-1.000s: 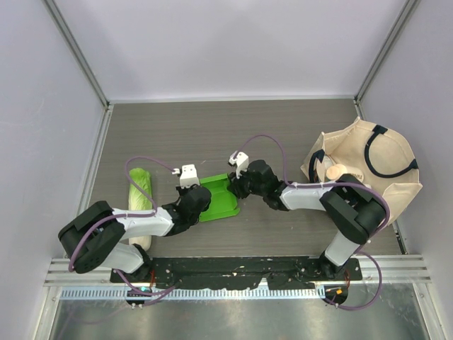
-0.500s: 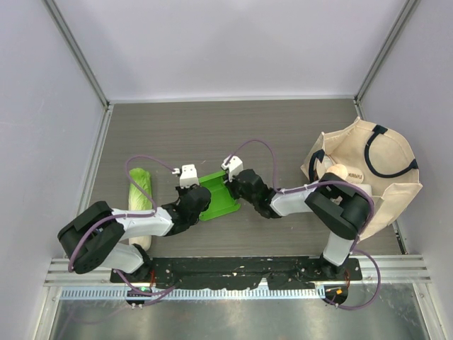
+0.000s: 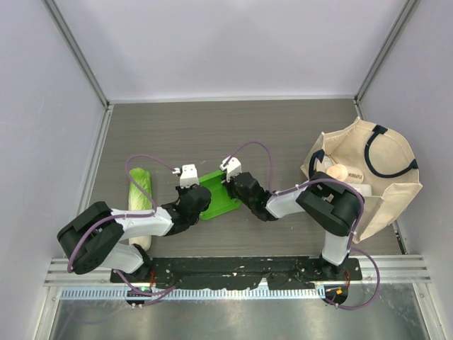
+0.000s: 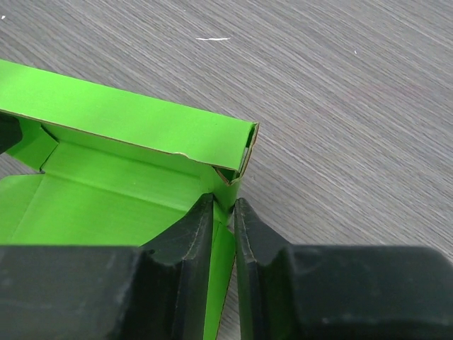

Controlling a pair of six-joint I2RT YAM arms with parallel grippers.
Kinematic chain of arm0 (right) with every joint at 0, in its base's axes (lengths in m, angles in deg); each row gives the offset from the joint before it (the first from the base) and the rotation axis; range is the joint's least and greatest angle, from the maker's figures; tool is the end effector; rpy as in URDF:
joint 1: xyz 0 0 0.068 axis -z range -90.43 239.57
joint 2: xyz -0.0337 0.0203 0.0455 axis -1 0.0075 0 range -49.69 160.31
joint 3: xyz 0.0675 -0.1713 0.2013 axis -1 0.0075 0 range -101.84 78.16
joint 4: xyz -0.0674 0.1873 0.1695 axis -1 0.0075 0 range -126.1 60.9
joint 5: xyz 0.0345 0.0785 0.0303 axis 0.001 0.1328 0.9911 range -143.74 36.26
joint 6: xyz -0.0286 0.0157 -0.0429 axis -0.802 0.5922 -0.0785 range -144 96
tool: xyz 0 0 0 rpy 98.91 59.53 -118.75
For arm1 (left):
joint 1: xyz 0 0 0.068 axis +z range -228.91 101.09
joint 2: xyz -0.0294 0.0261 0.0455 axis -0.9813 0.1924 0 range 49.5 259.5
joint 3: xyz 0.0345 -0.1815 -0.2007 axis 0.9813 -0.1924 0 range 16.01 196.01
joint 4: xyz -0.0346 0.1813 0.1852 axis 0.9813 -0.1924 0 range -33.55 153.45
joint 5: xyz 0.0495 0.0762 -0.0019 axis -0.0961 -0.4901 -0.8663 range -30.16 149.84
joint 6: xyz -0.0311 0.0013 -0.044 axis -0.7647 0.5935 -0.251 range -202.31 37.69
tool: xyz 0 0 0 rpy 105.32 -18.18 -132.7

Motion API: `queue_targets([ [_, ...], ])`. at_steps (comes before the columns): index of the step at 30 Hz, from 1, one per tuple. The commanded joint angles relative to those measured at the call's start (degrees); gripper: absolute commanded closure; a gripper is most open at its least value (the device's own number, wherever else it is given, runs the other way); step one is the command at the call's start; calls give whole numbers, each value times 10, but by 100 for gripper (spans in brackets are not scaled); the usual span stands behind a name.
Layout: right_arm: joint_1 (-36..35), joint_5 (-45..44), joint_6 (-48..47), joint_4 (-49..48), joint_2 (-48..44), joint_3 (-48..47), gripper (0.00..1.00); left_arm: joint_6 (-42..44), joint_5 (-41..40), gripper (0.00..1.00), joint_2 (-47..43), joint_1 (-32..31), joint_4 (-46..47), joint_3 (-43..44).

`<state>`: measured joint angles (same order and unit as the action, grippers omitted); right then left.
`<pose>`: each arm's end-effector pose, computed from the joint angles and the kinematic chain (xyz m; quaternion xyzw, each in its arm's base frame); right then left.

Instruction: Fold the paper box

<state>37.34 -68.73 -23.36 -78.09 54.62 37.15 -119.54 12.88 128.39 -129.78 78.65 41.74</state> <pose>0.2216 0.2710 0.1380 -0.2900 0.7691 0.1526 0.5488 0.1726 -0.1709 0.1519 -0.0756 0.8392 -0.0224 0.5381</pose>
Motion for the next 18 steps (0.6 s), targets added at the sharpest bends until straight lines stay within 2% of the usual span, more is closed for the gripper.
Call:
queue_targets([
  [1,-10,1,9,-67,8,-34,81,-3,38,100,-8,-5,-11,10],
  [5,-18,-40,36,-77,16,-34,93,-7,38,100,-5,-5,-11,10],
  [7,-34,-98,54,-96,23,-31,100,-16,37,100,-4,-5,-11,9],
  [11,-77,-253,103,-105,39,-42,100,-33,42,100,-4,-5,-13,9],
  [13,-96,-367,128,-68,55,-71,100,-44,45,100,-3,-5,-12,9],
  [16,-118,-463,165,-40,71,-92,100,-57,49,100,-4,-5,-13,8],
  [18,-122,-486,191,-12,71,-99,100,-63,54,100,-4,-5,-15,5],
])
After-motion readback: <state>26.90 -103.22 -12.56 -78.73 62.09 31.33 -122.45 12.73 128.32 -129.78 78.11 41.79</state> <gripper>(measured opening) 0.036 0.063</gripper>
